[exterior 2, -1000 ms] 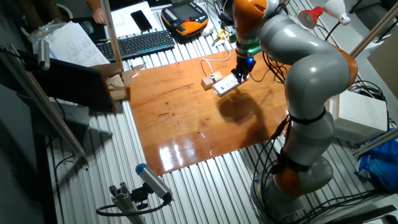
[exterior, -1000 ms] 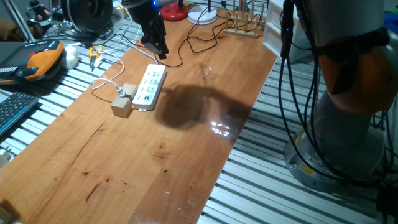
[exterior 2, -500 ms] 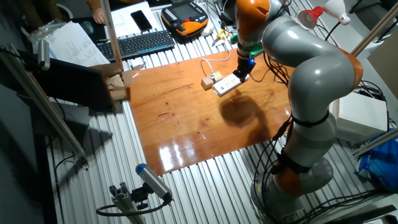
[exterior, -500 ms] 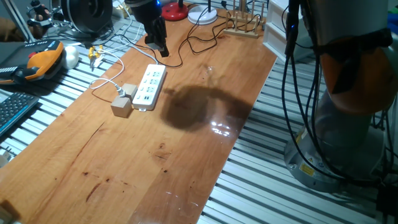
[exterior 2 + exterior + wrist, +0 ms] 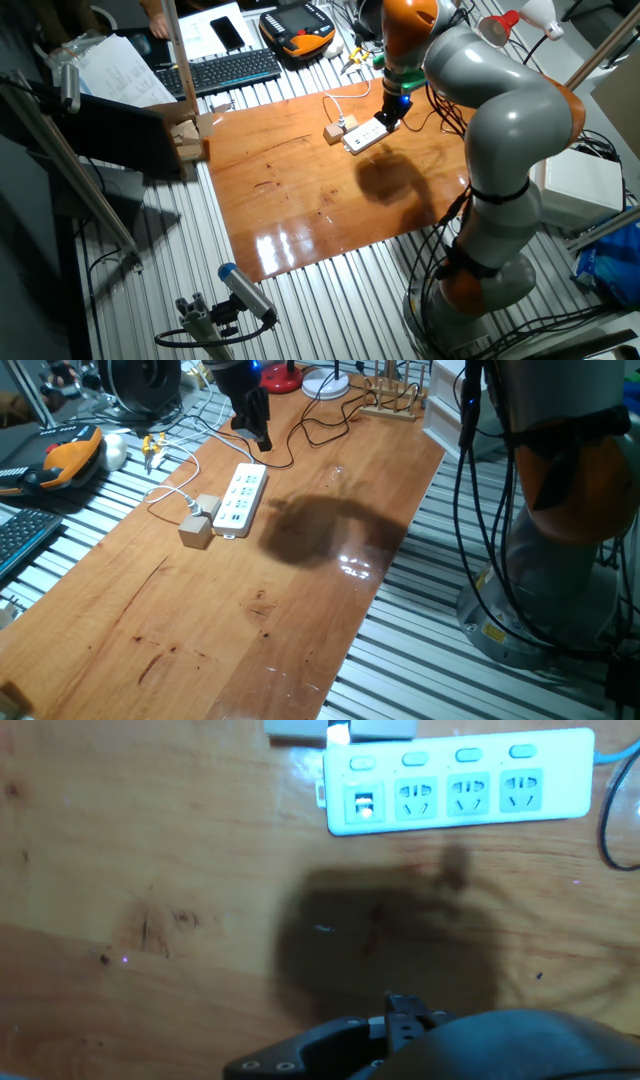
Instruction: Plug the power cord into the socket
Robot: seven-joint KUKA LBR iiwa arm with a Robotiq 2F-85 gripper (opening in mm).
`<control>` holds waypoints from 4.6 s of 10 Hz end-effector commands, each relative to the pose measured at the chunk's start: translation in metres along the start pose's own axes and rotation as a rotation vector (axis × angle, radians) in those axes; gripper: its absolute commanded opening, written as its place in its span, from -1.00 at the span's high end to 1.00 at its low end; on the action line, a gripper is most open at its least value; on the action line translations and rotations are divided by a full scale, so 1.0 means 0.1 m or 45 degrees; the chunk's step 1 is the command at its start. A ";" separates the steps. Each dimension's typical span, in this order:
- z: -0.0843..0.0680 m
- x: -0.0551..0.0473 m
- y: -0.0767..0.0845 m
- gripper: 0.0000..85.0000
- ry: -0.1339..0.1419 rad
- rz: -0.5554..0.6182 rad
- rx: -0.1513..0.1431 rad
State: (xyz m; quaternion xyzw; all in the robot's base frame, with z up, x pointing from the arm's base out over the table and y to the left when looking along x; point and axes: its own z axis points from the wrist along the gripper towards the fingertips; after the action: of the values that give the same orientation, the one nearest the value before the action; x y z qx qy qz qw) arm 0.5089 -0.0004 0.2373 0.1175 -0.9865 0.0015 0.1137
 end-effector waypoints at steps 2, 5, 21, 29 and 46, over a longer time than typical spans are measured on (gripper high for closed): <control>0.00 0.00 0.00 1.00 -0.010 -0.011 0.004; 0.00 0.00 0.00 1.00 -0.060 -0.067 -0.145; 0.06 -0.93 0.41 1.00 -0.028 -0.116 -0.043; 0.06 -0.93 0.41 1.00 -0.024 -0.239 0.099; 0.69 -1.83 0.29 -0.20 -0.071 -0.250 0.096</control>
State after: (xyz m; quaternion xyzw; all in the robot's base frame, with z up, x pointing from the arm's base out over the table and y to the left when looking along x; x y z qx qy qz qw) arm 0.6612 0.0690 0.1288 0.2179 -0.9724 0.0200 0.0815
